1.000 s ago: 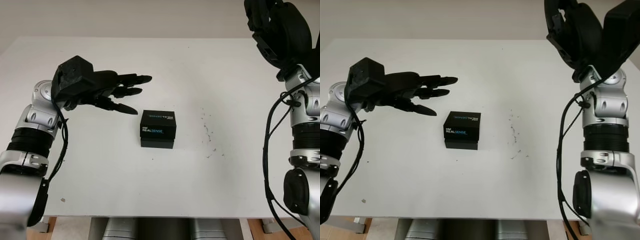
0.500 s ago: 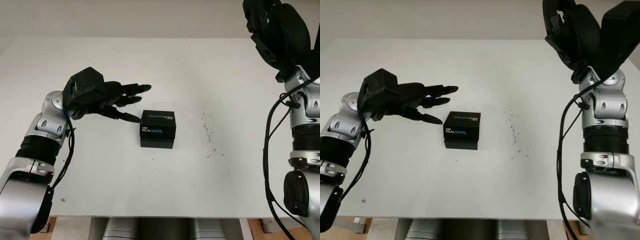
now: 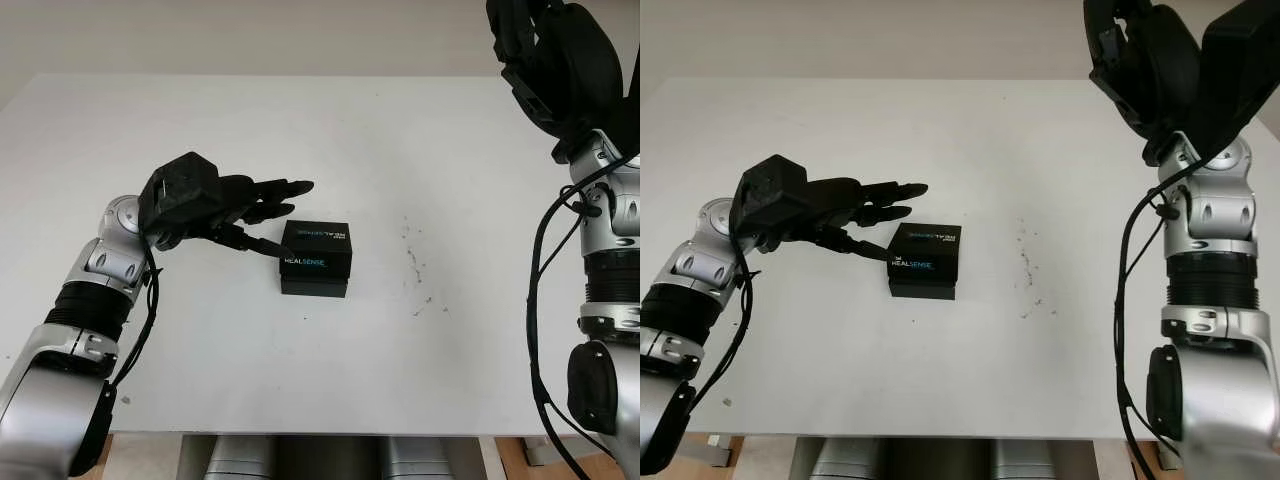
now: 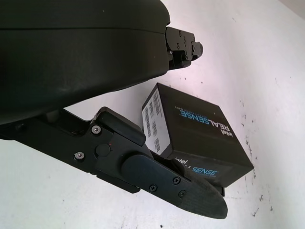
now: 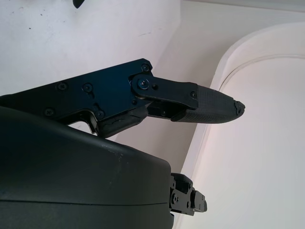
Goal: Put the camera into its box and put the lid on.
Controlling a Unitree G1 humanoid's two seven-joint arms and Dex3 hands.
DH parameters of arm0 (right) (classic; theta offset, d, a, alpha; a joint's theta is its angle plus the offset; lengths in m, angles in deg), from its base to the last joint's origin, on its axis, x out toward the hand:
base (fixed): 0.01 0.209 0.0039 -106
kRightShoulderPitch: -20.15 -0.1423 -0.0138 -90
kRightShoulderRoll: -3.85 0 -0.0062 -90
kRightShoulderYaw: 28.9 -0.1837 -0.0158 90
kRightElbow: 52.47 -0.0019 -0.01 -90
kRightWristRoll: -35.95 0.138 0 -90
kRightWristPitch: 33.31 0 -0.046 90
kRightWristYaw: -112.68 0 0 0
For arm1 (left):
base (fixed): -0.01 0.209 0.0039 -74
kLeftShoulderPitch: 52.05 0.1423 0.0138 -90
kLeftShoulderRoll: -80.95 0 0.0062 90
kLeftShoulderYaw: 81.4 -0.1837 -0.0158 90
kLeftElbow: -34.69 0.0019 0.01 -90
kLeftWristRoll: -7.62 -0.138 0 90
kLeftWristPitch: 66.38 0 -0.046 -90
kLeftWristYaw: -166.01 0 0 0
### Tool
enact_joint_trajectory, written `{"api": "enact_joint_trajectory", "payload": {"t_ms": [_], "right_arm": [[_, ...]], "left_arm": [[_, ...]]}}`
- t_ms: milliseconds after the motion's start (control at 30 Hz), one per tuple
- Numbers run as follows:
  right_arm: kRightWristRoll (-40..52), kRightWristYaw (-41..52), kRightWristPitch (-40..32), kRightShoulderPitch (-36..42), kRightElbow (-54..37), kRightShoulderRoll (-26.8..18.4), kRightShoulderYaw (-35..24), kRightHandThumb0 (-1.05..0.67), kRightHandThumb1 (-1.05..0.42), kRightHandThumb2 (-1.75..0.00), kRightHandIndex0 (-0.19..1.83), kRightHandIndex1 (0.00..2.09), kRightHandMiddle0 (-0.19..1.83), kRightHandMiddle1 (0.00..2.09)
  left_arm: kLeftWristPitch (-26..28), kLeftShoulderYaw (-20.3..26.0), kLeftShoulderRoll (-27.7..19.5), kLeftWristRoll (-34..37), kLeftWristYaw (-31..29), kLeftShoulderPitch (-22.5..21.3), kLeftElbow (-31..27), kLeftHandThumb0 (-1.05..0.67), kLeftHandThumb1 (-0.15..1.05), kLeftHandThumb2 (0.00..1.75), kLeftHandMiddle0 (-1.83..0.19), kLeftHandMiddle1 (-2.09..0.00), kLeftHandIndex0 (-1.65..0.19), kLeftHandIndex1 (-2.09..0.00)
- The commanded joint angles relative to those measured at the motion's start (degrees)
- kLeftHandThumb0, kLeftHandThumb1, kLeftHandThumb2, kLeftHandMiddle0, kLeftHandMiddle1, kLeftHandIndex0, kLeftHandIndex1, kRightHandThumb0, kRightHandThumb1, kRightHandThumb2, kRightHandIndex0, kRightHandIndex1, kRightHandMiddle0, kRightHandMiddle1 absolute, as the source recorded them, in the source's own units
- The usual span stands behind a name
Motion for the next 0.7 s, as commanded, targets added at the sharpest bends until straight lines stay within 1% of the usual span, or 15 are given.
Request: {"api": "enact_joint_trajectory", "payload": {"t_ms": [0, 133, 400, 567, 667], "right_arm": [[0.1, 0.0, -0.3, 0.2, -1.4, -0.6, -0.3, -0.76, -1.05, -0.61, -0.15, 0.05, -0.12, 0.05], [0.1, -0.4, -0.5, 0.2, -1.7, -0.5, -0.4, -0.75, -1.05, -0.61, -0.15, 0.05, -0.13, 0.04], [0.0, -0.8, 0.2, 0.2, -1.7, -0.4, -0.4, -0.75, -1.05, -0.62, -0.15, 0.06, -0.12, 0.05], [-0.6, -0.3, 0.3, -0.1, -1.5, -0.9, 0.0, -0.75, -1.05, -0.64, -0.16, 0.05, -0.14, 0.04], [-0.3, -0.2, 0.1, -0.1, -1.4, -0.6, -0.3, -0.76, -1.05, -0.64, -0.16, 0.05, -0.14, 0.04]], "left_arm": [[-0.9, 0.3, 0.2, 0.8, -0.1, 0.3, -0.6, -0.82, 0.86, 0.04, -0.09, -0.07, -0.02, -0.08], [-0.2, 0.5, 0.4, 1.4, -0.3, 0.3, -1.1, -0.81, 0.85, 0.04, -0.10, -0.07, -0.03, -0.09], [-2.5, 0.4, 0.5, 2.1, -0.2, 0.4, -0.5, -0.80, 0.83, 0.05, -0.14, -0.09, -0.06, -0.11], [-2.3, 0.5, 0.7, 2.0, 0.7, 0.9, -1.0, -0.78, 0.82, 0.05, -0.17, -0.10, -0.08, -0.12], [-3.0, 0.3, 0.9, 1.5, 2.2, 1.3, -1.6, -0.76, 0.81, 0.05, -0.19, -0.12, -0.10, -0.14]]}}
